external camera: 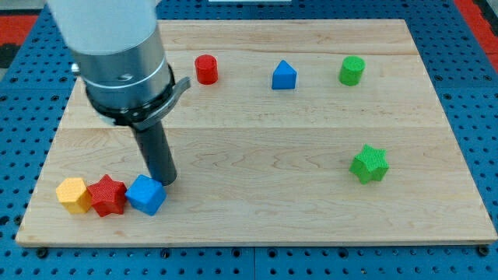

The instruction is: Move the yellow heart to the center left

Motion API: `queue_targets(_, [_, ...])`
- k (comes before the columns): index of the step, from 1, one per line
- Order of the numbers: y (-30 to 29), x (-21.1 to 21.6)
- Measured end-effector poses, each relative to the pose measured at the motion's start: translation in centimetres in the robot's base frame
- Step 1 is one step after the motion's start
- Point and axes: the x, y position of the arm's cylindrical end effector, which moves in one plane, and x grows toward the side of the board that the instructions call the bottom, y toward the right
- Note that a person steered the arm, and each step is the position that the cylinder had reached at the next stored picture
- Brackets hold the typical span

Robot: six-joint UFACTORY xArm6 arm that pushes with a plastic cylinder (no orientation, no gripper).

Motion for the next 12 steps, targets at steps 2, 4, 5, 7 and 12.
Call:
queue_targets(2, [1.9,-4.0])
queue_targets(4, [3.0,-14.1])
queue_targets(5, [2.9,-19.2])
queue_targets(7, [-5.7,-18.0])
queue_targets(12, [-11.5,-18.7])
